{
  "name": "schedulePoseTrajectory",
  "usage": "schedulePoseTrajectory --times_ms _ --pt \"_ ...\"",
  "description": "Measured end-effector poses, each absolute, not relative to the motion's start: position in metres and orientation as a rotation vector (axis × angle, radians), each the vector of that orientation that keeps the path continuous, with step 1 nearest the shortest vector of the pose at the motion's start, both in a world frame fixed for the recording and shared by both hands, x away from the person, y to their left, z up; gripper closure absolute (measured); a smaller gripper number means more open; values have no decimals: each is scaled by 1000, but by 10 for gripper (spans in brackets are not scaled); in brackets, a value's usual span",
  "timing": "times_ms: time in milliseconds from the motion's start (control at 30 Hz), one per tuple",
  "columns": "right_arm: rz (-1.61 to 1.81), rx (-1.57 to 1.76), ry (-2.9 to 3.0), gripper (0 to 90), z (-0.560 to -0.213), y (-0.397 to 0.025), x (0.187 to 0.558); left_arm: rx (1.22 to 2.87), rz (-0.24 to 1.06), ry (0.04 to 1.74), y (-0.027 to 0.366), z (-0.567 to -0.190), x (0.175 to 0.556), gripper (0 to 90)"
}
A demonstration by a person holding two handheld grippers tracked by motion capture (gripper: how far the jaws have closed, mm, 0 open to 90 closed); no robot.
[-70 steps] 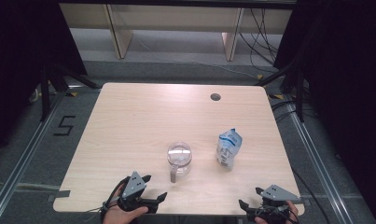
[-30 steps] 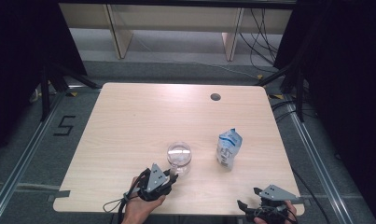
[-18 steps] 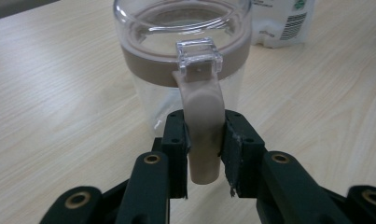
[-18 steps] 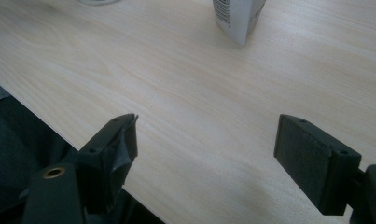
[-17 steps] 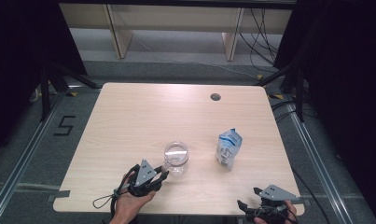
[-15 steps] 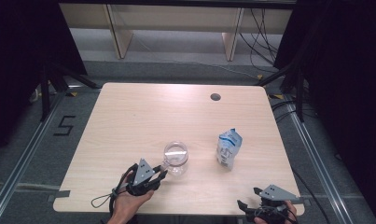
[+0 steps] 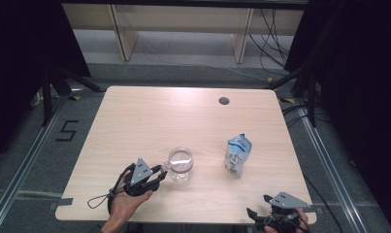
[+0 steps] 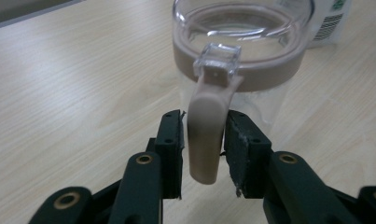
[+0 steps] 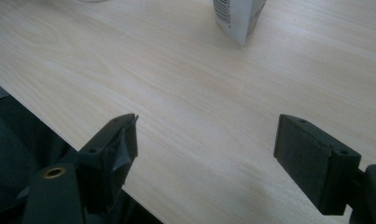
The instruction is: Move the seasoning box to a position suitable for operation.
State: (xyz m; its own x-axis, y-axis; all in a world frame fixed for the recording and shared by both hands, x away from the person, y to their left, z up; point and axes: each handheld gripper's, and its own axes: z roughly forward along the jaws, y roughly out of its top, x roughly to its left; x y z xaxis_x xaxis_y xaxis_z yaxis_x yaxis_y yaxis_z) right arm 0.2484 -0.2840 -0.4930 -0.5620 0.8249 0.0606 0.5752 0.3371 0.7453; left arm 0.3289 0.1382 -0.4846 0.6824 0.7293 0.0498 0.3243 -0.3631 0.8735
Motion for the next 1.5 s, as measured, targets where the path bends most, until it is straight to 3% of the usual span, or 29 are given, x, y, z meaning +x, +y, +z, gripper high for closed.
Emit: schedulePoseTrajectory --times_ms 367,1500 --pt "1072 1300 2289 226 -493 -280 246 1988 541 738 139 -483 337 722" --pt "1071 1283 2301 228 -492 -281 246 1970 366 443 117 -485 323 728"
